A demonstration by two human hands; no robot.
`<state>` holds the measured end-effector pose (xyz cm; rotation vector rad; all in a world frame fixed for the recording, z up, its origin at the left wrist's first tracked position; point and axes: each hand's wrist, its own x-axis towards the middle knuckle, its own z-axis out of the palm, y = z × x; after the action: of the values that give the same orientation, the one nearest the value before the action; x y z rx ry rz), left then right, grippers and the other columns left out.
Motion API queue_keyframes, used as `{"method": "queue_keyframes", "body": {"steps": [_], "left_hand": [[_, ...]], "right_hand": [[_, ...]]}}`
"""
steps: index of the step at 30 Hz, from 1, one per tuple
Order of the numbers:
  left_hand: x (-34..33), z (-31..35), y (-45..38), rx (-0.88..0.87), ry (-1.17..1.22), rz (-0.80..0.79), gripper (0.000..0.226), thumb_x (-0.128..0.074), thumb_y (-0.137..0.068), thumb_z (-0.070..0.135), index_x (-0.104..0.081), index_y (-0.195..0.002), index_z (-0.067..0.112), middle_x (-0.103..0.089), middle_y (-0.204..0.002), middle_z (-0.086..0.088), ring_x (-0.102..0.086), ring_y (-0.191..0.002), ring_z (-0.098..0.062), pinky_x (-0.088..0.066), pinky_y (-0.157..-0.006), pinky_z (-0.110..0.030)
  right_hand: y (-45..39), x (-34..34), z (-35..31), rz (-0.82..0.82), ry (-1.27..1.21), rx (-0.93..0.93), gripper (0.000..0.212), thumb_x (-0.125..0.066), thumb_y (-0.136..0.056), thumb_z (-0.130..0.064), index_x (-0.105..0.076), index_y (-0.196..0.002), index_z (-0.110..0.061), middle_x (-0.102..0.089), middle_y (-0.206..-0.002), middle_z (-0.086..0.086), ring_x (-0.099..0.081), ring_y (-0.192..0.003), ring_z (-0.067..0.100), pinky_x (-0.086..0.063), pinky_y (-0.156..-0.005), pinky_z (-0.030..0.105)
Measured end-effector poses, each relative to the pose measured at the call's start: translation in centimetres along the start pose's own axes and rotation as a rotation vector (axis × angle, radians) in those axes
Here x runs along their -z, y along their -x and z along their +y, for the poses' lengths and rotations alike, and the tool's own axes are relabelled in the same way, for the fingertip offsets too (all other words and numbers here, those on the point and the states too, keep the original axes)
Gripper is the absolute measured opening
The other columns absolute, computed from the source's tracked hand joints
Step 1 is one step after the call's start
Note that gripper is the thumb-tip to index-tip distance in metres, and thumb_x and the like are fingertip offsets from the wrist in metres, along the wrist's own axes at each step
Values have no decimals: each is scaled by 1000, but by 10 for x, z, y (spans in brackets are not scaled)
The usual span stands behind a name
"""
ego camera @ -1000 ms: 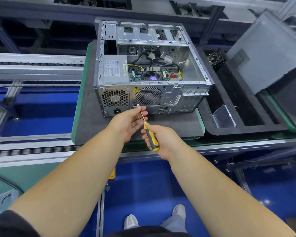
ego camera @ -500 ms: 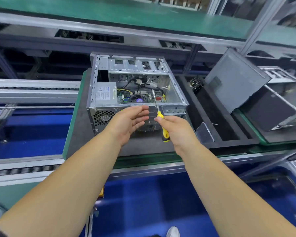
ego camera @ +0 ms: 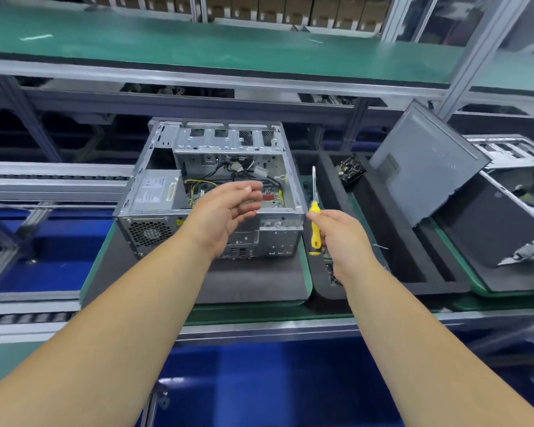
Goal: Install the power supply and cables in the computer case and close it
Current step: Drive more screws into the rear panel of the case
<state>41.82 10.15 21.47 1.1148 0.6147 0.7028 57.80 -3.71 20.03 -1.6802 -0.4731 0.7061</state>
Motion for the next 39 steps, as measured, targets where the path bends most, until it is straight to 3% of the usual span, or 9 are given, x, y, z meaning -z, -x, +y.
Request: {"method": "queue_keyframes", "body": {"steps": [5, 10, 16, 19, 22, 24, 28, 32, 39], "left_hand": [[-37, -6, -16, -22, -67, 53, 19, -55, -95, 11, -73, -101, 14, -74, -90, 0, -69, -81, -11, -54, -74, -22], [-60, -10, -29, -61, -155, 127, 20, -54, -96, 11, -72, -106, 14, -74, -98, -3, -69, -89, -14, -53, -77, -23], [-66, -15, -32, -101, -217, 239, 20, -55, -95, 7, -73, -99, 15, -74, -90, 0, -68, -82, -12, -56, -78, -24], [-61, -16, -31, -101, -222, 293, 19, -56, -94, 8, -73, -99, 14, -73, -90, -2, -67, -82, -13, -53, -77, -24], [-54, -15, -35, -93, -208, 320, 18, -57, -93, 8, -74, -97, 15, -73, -90, -3, -65, -82, -15, -52, -82, -29], [-50, -14, -40, -94, -205, 313, 20, -57, -94, 8, -75, -95, 17, -73, -90, -3, -65, -82, -14, -52, -82, -30], [-45, -14, -53, -87, -238, 226, 25, -56, -95, 7, -77, -94, 21, -73, -94, -3, -66, -84, -12, -53, -84, -29], [-38, -6, -67, -79, -294, 127, 24, -56, -95, 10, -76, -97, 24, -74, -97, -1, -67, -87, -11, -53, -78, -22], [-24, 21, -96, -54, -295, -28, 22, -57, -95, 13, -76, -99, 23, -74, -100, -1, -68, -90, -13, -53, -81, -24]], "right_hand": [[-47, 46, 15, 6, 88, -3, 34, -62, -93, -25, -55, -90, 8, -50, -52, -4, -50, -51, 13, -43, -39, 15], [-97, 63, 48, -81, 325, -35, 19, -63, -90, -27, -54, -78, -16, -52, -56, -4, -49, -46, 12, -39, -44, 22], [-124, 43, 80, -246, 501, -129, 16, -66, -91, -23, -53, -97, -17, -65, -73, 5, -60, -49, 15, -52, -42, 25], [-127, 33, 91, -300, 676, -128, 16, -63, -92, -24, -51, -98, -15, -68, -75, 7, -66, -56, 22, -57, -52, 31], [-131, 29, 100, -292, 791, -105, 18, -62, -92, -24, -52, -101, -13, -61, -70, 1, -56, -43, 6, -34, -31, 15], [-133, 27, 102, -287, 813, -112, 18, -62, -92, -24, -51, -101, -13, -58, -67, -1, -49, -33, 1, -24, -25, 14], [-135, 26, 101, -301, 980, -87, 23, -66, -86, -28, -51, -96, -13, -63, -81, 4, -60, -65, 18, -36, -48, 25], [-139, 23, 98, -290, 986, -166, 29, -70, -82, -31, -45, -81, -16, -55, -69, 0, -52, -58, 14, -33, -46, 26], [-145, 31, 70, -120, 931, -223, 39, -61, -89, -44, -53, -108, -11, -64, -96, 3, -60, -82, 21, -44, -68, 30]]}}
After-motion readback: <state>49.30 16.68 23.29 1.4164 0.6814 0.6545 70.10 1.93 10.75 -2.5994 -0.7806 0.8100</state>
